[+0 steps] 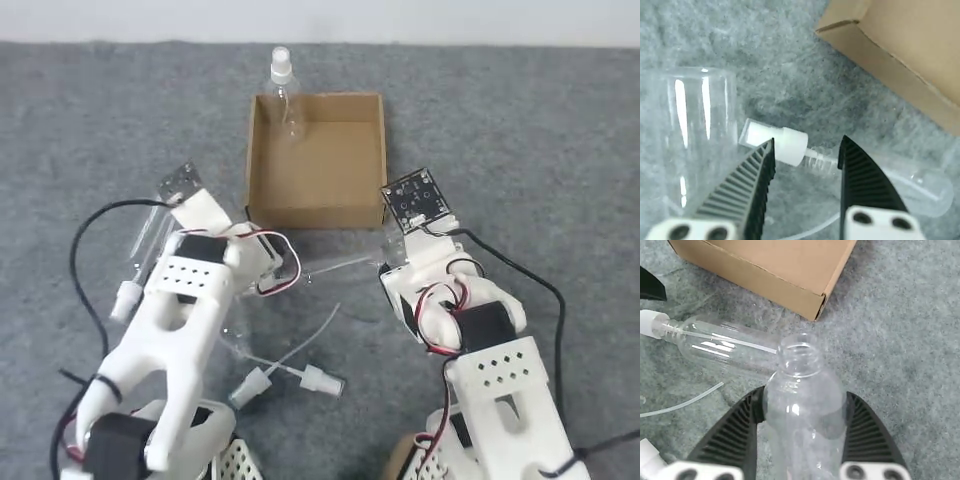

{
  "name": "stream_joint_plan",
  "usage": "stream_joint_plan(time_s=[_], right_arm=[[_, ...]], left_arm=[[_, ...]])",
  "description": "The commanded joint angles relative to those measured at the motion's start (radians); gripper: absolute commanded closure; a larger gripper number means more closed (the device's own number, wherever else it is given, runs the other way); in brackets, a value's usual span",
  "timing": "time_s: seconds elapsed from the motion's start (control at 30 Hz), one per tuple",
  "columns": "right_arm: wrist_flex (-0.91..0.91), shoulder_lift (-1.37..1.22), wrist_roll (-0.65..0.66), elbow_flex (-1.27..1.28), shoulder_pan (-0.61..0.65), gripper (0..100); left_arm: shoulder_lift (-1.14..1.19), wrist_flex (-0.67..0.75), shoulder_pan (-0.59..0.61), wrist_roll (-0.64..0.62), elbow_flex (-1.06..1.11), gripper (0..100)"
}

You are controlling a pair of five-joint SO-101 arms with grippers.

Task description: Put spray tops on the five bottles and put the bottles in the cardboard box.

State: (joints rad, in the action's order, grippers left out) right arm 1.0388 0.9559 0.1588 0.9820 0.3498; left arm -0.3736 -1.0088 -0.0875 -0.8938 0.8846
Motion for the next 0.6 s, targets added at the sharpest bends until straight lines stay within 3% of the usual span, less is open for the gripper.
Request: stream_joint_plan(time_s=[0.0, 0.2, 0.57], right_arm=[[-0.015, 0.035, -0.002, -0.005, -0.013, 90.9], [-0.015, 0.035, -0.002, -0.005, -0.013, 90.9], [-0.015, 0.035, -0.002, -0.005, -0.013, 90.9]], left_arm=[[-0.003, 0.075, -0.012, -0.044, 0.021, 81], [0.026, 0.034, -0.08, -0.092, 0.019, 81], [0.198, 0.029, -0.069, -0.092, -0.071, 81]])
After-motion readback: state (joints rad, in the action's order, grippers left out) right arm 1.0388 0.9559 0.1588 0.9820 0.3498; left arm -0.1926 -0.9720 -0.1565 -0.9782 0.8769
